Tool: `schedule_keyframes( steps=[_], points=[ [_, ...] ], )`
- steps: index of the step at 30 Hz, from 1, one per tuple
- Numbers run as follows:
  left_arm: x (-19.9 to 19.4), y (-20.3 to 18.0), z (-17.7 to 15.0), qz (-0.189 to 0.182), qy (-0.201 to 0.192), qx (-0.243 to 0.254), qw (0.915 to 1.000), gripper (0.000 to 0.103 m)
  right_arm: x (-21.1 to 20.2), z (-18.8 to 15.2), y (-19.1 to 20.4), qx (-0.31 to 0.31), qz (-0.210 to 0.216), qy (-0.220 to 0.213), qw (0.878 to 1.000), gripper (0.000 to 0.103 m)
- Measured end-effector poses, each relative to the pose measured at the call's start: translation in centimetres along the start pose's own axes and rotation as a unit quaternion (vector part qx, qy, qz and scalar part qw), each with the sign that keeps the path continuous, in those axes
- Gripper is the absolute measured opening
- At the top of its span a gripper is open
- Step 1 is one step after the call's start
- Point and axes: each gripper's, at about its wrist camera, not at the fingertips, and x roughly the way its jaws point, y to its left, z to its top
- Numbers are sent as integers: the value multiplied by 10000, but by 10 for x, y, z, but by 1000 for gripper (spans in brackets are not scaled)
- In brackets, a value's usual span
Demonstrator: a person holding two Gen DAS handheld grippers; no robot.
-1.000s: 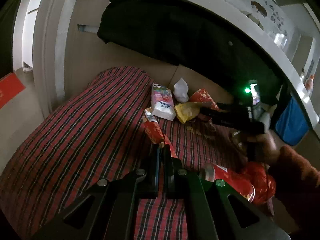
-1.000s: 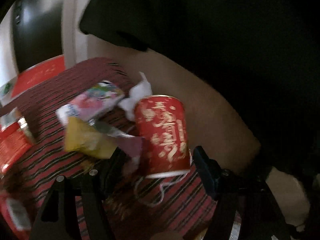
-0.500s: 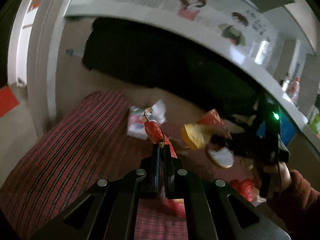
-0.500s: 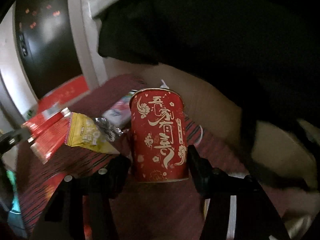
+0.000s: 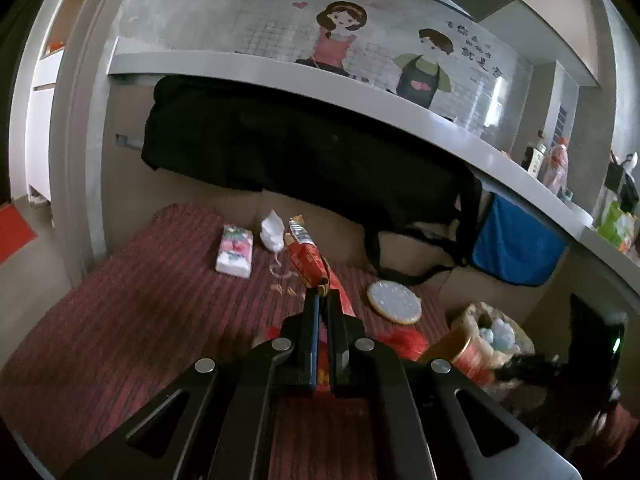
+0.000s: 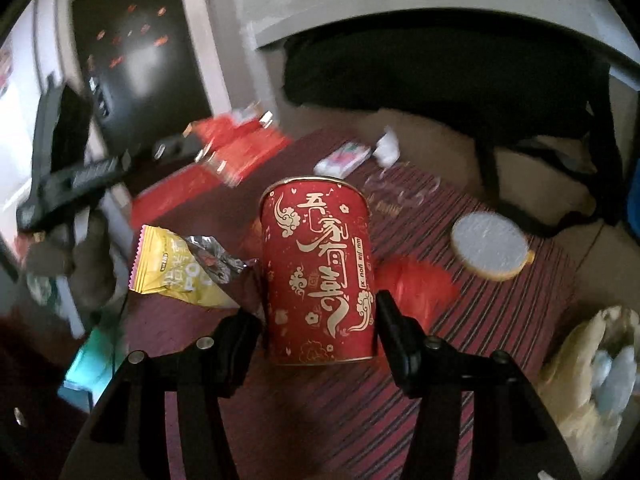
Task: Collect trash
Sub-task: 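Carry the red wrapper and red paper cup with both tools over the wastebasket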
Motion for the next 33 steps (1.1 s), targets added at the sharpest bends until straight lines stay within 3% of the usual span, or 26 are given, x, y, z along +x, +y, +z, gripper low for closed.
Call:
schedule_keyframes(
  steps=[3, 6, 11, 16, 21, 27, 29, 33],
  points=[
    [-9, -11, -16, -21, 41, 80, 10000, 3, 12, -34, 11, 4, -29, 271, 9996, 54],
    [-16, -20, -27, -65, 59, 129, 9999, 3, 15, -61, 7, 185, -100, 335, 9992, 62],
    [-20, -35, -30, -109, 3, 158, 9998, 3, 2, -74, 1, 387, 205, 87, 9990, 68],
    [-19, -49, -27, -136, -53, 288, 9995, 3, -30, -74, -1, 494, 333, -489, 9970, 77],
    [-16, -58, -24, -125, -39, 359, 9993, 3, -10, -63, 4, 204, 113, -381, 9990, 77],
    [-17, -61, -21, 0, -117, 433, 9990, 3, 41, -52, 8, 50, 518, 122, 9986, 76],
    [-17, -62, -20, 35, -132, 429, 9990, 3, 52, -50, 6, 72, 590, 291, 9978, 65],
    [-18, -72, -17, 3, -237, 527, 9983, 3, 36, -45, 0, 136, 636, -21, 9979, 59]
  ],
)
